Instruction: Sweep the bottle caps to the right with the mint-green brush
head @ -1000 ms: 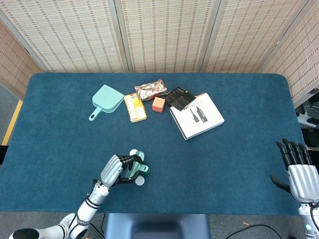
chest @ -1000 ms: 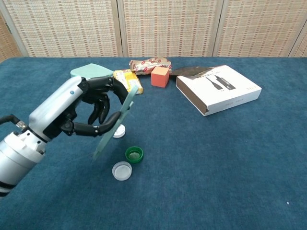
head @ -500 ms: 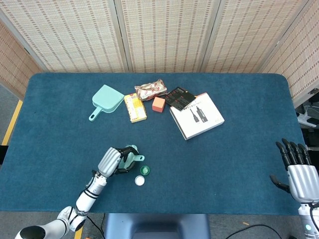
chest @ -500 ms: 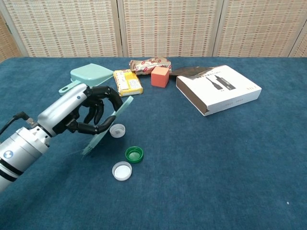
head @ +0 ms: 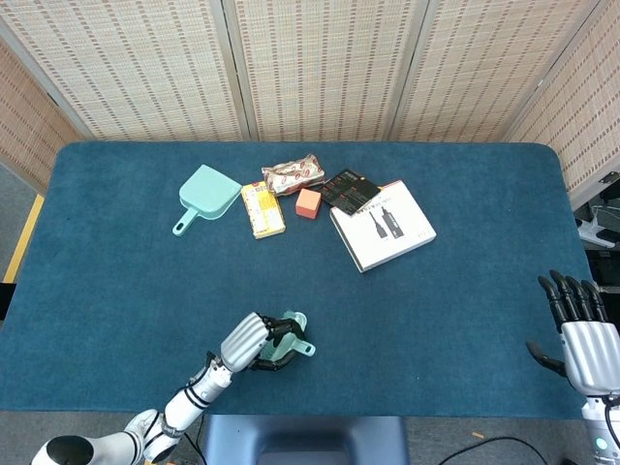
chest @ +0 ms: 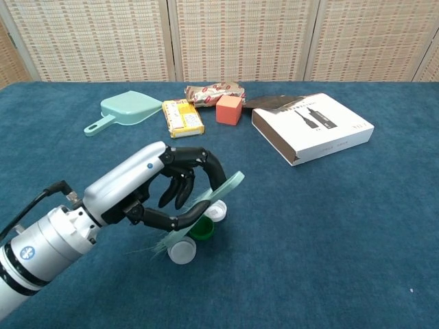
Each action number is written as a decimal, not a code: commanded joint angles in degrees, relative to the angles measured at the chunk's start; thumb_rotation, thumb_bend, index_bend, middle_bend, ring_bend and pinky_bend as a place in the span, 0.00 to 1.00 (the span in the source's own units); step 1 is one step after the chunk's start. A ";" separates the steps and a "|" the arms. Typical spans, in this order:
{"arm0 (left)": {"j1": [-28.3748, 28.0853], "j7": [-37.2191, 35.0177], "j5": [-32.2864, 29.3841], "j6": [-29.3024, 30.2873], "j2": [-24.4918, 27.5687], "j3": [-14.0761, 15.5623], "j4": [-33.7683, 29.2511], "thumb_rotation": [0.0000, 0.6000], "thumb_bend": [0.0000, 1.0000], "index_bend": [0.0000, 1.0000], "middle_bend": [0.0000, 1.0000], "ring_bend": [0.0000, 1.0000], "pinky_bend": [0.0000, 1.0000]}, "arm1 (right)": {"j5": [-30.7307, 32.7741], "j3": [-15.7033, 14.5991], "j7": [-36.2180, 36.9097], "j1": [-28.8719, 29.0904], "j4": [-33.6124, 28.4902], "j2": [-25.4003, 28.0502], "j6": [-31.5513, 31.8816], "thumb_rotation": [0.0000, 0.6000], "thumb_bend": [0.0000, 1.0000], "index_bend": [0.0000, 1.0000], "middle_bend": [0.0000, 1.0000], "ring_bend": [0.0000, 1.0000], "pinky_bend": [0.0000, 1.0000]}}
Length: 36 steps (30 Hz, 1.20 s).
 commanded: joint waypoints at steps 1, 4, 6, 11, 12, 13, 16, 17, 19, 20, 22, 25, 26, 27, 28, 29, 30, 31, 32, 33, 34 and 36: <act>-0.42 3.44 1.03 2.79 0.10 -0.64 0.16 1.00 0.87 0.71 0.84 0.68 0.79 | -0.21 -0.06 0.16 -0.15 -0.07 0.14 0.29 1.00 0.15 0.00 0.00 0.00 0.00; -0.25 4.56 0.53 4.04 1.38 -1.59 -0.06 1.00 0.87 0.71 0.84 0.68 0.80 | -0.31 -0.05 0.22 -0.26 -0.06 0.17 0.50 1.00 0.15 0.00 0.00 0.00 0.00; 0.10 6.35 0.27 4.93 2.92 -2.04 -0.05 1.00 0.86 0.71 0.84 0.68 0.80 | -0.33 -0.09 0.17 -0.28 -0.11 0.20 0.46 1.00 0.15 0.00 0.00 0.00 0.00; 2.45 14.14 -1.17 5.06 7.86 -2.06 0.28 1.00 0.86 0.71 0.84 0.68 0.80 | -0.79 -0.24 -0.26 -0.33 -0.24 0.02 0.65 1.00 0.15 0.00 0.00 0.00 0.00; 3.04 16.36 -1.67 4.20 8.96 -1.82 0.07 1.00 0.86 0.71 0.84 0.68 0.80 | -0.94 -0.30 -0.38 -0.34 -0.28 -0.02 0.67 1.00 0.15 0.00 0.00 0.00 0.00; 3.64 19.01 -2.24 2.99 10.10 -1.51 -0.33 1.00 0.86 0.70 0.84 0.68 0.80 | -1.07 -0.37 -0.49 -0.35 -0.33 -0.07 0.70 1.00 0.15 0.00 0.00 0.00 0.00; 5.87 30.28 -5.35 -3.30 14.14 -0.51 -3.30 1.00 0.86 0.70 0.84 0.68 0.79 | -1.69 -0.63 -0.99 -0.36 -0.41 -0.29 0.78 1.00 0.15 0.00 0.00 0.00 0.00; 6.46 34.27 -6.91 -6.01 15.66 -0.43 -6.02 1.00 0.85 0.70 0.84 0.68 0.79 | -1.83 -0.69 -1.17 -0.32 -0.42 -0.38 0.72 1.00 0.15 0.00 0.00 0.00 0.00; 7.17 39.74 -9.84 -10.10 17.63 -0.74 -10.80 1.00 0.85 0.70 0.84 0.68 0.79 | -1.91 -0.77 -1.47 -0.22 -0.43 -0.51 0.48 1.00 0.15 0.00 0.00 0.00 0.00; 7.36 42.98 -11.64 -12.60 18.78 -0.99 -13.98 1.00 0.85 0.70 0.83 0.68 0.79 | -1.93 -0.80 -1.64 -0.14 -0.45 -0.60 0.30 1.00 0.15 0.00 0.00 0.00 0.00; 7.42 47.07 -14.05 -15.72 19.93 -1.45 -17.83 1.00 0.82 0.68 0.82 0.69 0.79 | -1.90 -0.82 -1.81 -0.07 -0.47 -0.65 0.13 1.00 0.15 0.00 0.00 0.00 0.00; 7.08 51.04 -16.92 -19.80 21.04 -1.97 -21.77 1.00 0.65 0.52 0.74 0.69 0.79 | -1.87 -0.80 -1.64 -0.07 -0.53 -0.56 0.10 1.00 0.15 0.00 0.00 0.00 0.00; 6.95 52.21 -18.21 -21.45 21.29 -2.19 -22.66 1.00 0.58 0.45 0.69 0.69 0.79 | -1.80 -0.73 -1.46 -0.11 -0.53 -0.48 0.22 1.00 0.15 0.00 0.00 0.00 0.00; 6.83 53.21 -19.19 -22.62 21.54 -2.39 -23.29 1.00 0.54 0.39 0.65 0.69 0.79 | -1.79 -0.69 -1.33 -0.16 -0.51 -0.42 0.33 1.00 0.15 0.00 0.00 0.00 0.00; 6.73 54.04 -20.02 -23.52 21.83 -2.59 -24.02 1.00 0.49 0.31 0.56 0.69 0.79 | -1.80 -0.68 -1.20 -0.19 -0.50 -0.37 0.40 1.00 0.15 0.00 0.00 0.00 0.00; 6.65 54.60 -21.10 -24.69 22.30 -2.81 -25.17 1.00 0.45 0.23 0.47 0.69 0.79 | -1.82 -0.66 -1.03 -0.25 -0.48 -0.29 0.51 1.00 0.15 0.00 0.00 0.00 0.00; 6.64 54.59 -21.74 -25.28 22.68 -3.00 -26.17 1.00 0.43 0.17 0.40 0.69 0.79 | -1.81 -0.64 -0.90 -0.28 -0.47 -0.23 0.59 1.00 0.15 0.00 0.00 0.00 0.00; 6.66 54.23 -21.99 -25.43 23.05 -3.17 -27.13 1.00 0.40 0.10 0.31 0.69 0.80 | -1.81 -0.61 -0.80 -0.31 -0.46 -0.18 0.66 1.00 0.15 0.00 0.00 0.00 0.00; 6.68 53.84 -21.89 -25.30 23.29 -3.24 -27.67 1.00 0.38 0.05 0.24 0.69 0.80 | -1.79 -0.60 -0.76 -0.33 -0.46 -0.16 0.69 1.00 0.15 0.00 0.00 0.00 0.00; 6.70 53.58 -21.77 -25.17 23.40 -3.26 -27.92 1.00 0.37 0.04 0.21 0.68 0.80 | -1.78 -0.59 -0.74 -0.34 -0.46 -0.15 0.71 1.00 0.15 0.00 0.00 0.00 0.00; 6.73 53.29 -21.62 -25.00 23.51 -3.29 -28.14 1.00 0.36 0.02 0.15 0.68 0.80 | -1.76 -0.58 -0.74 -0.34 -0.45 -0.15 0.71 1.00 0.15 0.00 0.00 0.00 0.00; 6.89 51.63 -20.65 -23.88 23.95 -3.40 -29.13 1.00 0.34 0.00 0.06 0.66 0.81 | -1.69 -0.56 -0.80 -0.35 -0.45 -0.14 0.69 1.00 0.15 0.00 0.00 0.00 0.00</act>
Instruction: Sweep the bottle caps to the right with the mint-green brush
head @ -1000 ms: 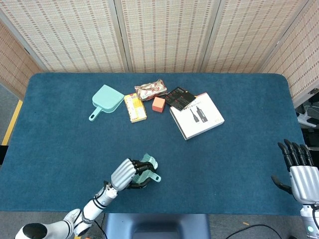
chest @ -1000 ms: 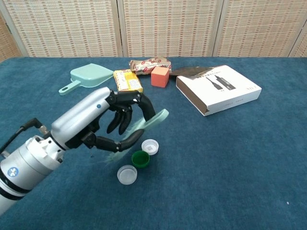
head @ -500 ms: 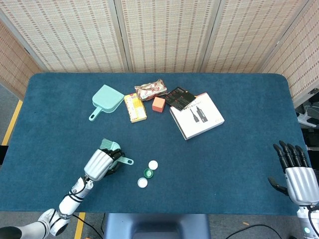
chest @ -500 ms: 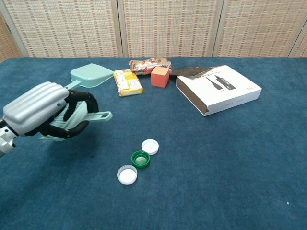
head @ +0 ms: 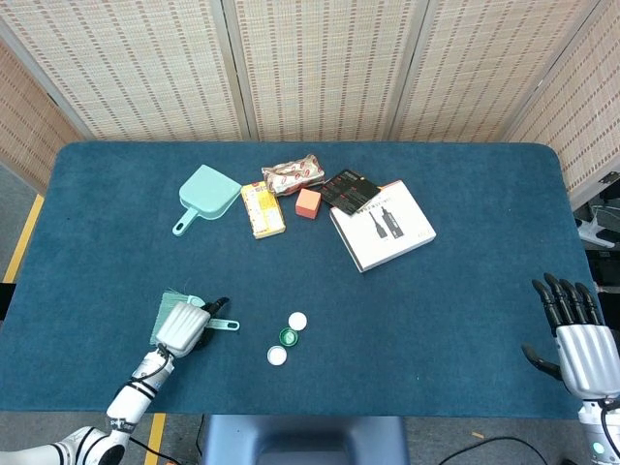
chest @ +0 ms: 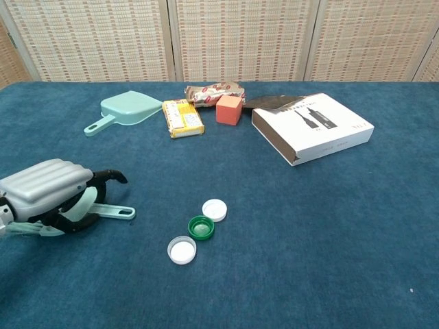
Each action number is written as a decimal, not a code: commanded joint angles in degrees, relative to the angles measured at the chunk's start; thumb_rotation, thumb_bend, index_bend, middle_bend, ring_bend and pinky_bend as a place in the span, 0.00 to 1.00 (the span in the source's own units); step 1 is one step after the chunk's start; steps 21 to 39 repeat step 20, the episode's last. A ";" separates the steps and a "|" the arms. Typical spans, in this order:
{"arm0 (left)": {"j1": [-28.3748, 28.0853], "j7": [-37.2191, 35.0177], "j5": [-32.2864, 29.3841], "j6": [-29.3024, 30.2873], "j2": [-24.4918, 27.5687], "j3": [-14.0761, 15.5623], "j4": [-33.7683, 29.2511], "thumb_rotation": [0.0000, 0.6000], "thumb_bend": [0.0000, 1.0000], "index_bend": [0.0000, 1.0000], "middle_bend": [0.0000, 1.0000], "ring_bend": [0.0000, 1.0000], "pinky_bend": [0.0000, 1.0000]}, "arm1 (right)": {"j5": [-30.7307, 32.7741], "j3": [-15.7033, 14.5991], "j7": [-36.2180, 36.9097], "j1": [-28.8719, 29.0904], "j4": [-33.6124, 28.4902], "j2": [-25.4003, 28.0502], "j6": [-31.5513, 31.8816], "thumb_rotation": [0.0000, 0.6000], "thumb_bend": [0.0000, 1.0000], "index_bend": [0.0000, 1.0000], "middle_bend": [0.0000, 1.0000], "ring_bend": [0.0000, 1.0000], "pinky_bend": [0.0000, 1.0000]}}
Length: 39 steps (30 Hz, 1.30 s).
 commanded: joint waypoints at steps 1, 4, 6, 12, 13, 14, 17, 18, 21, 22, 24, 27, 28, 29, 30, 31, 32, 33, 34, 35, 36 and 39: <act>0.35 -3.04 1.87 2.03 0.93 -0.23 -1.76 1.00 0.34 0.00 0.01 0.65 0.81 | 0.10 0.02 -0.13 0.01 -0.03 -0.01 -0.08 1.00 0.15 0.00 0.00 0.00 0.00; 1.81 -8.15 7.03 8.30 5.00 0.52 -7.26 1.00 0.33 0.00 0.00 0.60 0.80 | -0.03 -0.11 -0.79 0.07 -0.12 -0.19 -0.27 1.00 0.15 0.00 0.00 0.00 0.00; 3.59 -10.40 9.49 12.14 9.31 1.73 -11.13 1.00 0.33 0.00 0.00 0.49 0.74 | 0.06 -0.14 -1.14 0.08 -0.22 -0.29 -0.41 1.00 0.15 0.00 0.00 0.00 0.00; 13.37 -16.34 11.58 24.94 18.96 6.35 -13.60 1.00 0.33 0.00 0.00 0.00 0.19 | 0.24 -0.27 -1.93 0.08 -0.45 -0.34 -0.72 1.00 0.15 0.00 0.00 0.00 0.00; 15.19 -17.27 10.51 26.54 19.41 6.47 -12.27 1.00 0.33 0.00 0.00 0.00 0.15 | 0.34 -0.23 -2.29 0.09 -0.51 -0.43 -0.75 1.00 0.15 0.00 0.00 0.00 0.00; 15.85 -16.83 9.41 26.44 19.89 6.36 -11.77 1.00 0.33 0.00 0.00 0.00 0.13 | 0.41 -0.22 -2.60 0.13 -0.62 -0.49 -0.85 1.00 0.15 0.00 0.00 0.00 0.00; 17.01 -18.28 7.29 25.89 22.37 5.98 -13.12 1.00 0.35 0.00 0.00 0.00 0.09 | 0.59 -0.31 -3.73 0.41 -0.73 -0.91 -1.55 1.00 0.15 0.00 0.00 0.00 0.00; 17.22 -18.34 7.20 26.06 22.58 5.72 -13.09 1.00 0.36 0.00 0.00 0.00 0.09 | 0.62 -0.40 -3.98 0.52 -0.82 -0.99 -1.88 1.00 0.15 0.00 0.00 0.00 0.00; 17.61 -18.05 7.44 26.47 22.69 5.27 -13.05 1.00 0.36 0.00 0.00 0.00 0.09 | 0.82 -0.44 -4.56 0.81 -0.81 -1.17 -2.54 1.00 0.15 0.00 0.00 0.00 0.00; 17.61 -18.05 7.44 26.47 22.69 5.27 -13.05 1.00 0.36 0.00 0.00 0.00 0.09 | 0.82 -0.44 -4.56 0.81 -0.81 -1.17 -2.54 1.00 0.15 0.00 0.00 0.00 0.00; 17.61 -18.05 7.44 26.47 22.69 5.27 -13.05 1.00 0.36 0.00 0.00 0.00 0.09 | 0.82 -0.44 -4.56 0.81 -0.81 -1.17 -2.54 1.00 0.15 0.00 0.00 0.00 0.00; 17.61 -18.05 7.44 26.47 22.69 5.27 -13.05 1.00 0.36 0.00 0.00 0.00 0.09 | 0.82 -0.44 -4.56 0.81 -0.81 -1.17 -2.54 1.00 0.15 0.00 0.00 0.00 0.00; 17.61 -18.05 7.44 26.47 22.69 5.27 -13.05 1.00 0.36 0.00 0.00 0.00 0.09 | 0.82 -0.44 -4.56 0.81 -0.81 -1.17 -2.54 1.00 0.15 0.00 0.00 0.00 0.00; 17.61 -18.05 7.44 26.47 22.69 5.27 -13.05 1.00 0.36 0.00 0.00 0.00 0.09 | 0.82 -0.44 -4.56 0.81 -0.81 -1.17 -2.54 1.00 0.15 0.00 0.00 0.00 0.00; 17.61 -18.05 7.44 26.47 22.69 5.27 -13.05 1.00 0.36 0.00 0.00 0.00 0.09 | 0.82 -0.44 -4.56 0.81 -0.81 -1.17 -2.54 1.00 0.15 0.00 0.00 0.00 0.00; 17.61 -18.05 7.44 26.47 22.69 5.27 -13.05 1.00 0.36 0.00 0.00 0.00 0.09 | 0.82 -0.44 -4.56 0.81 -0.81 -1.17 -2.54 1.00 0.15 0.00 0.00 0.00 0.00; 17.61 -18.05 7.44 26.47 22.69 5.27 -13.05 1.00 0.36 0.00 0.00 0.00 0.09 | 0.82 -0.44 -4.56 0.81 -0.81 -1.17 -2.54 1.00 0.15 0.00 0.00 0.00 0.00; 17.61 -18.05 7.44 26.47 22.69 5.27 -13.05 1.00 0.36 0.00 0.00 0.00 0.09 | 0.82 -0.44 -4.56 0.81 -0.81 -1.17 -2.54 1.00 0.15 0.00 0.00 0.00 0.00; 17.61 -18.05 7.44 26.47 22.69 5.27 -13.05 1.00 0.36 0.00 0.00 0.00 0.09 | 0.82 -0.44 -4.56 0.81 -0.81 -1.17 -2.54 1.00 0.15 0.00 0.00 0.00 0.00; 17.61 -18.05 7.44 26.47 22.69 5.27 -13.05 1.00 0.36 0.00 0.00 0.00 0.09 | 0.82 -0.44 -4.56 0.81 -0.81 -1.17 -2.54 1.00 0.15 0.00 0.00 0.00 0.00; 17.61 -18.05 7.44 26.47 22.69 5.27 -13.05 1.00 0.36 0.00 0.00 0.00 0.09 | 0.82 -0.44 -4.56 0.81 -0.81 -1.17 -2.54 1.00 0.15 0.00 0.00 0.00 0.00; 17.61 -18.05 7.44 26.47 22.69 5.27 -13.05 1.00 0.36 0.00 0.00 0.00 0.09 | 0.82 -0.44 -4.56 0.81 -0.81 -1.17 -2.54 1.00 0.15 0.00 0.00 0.00 0.00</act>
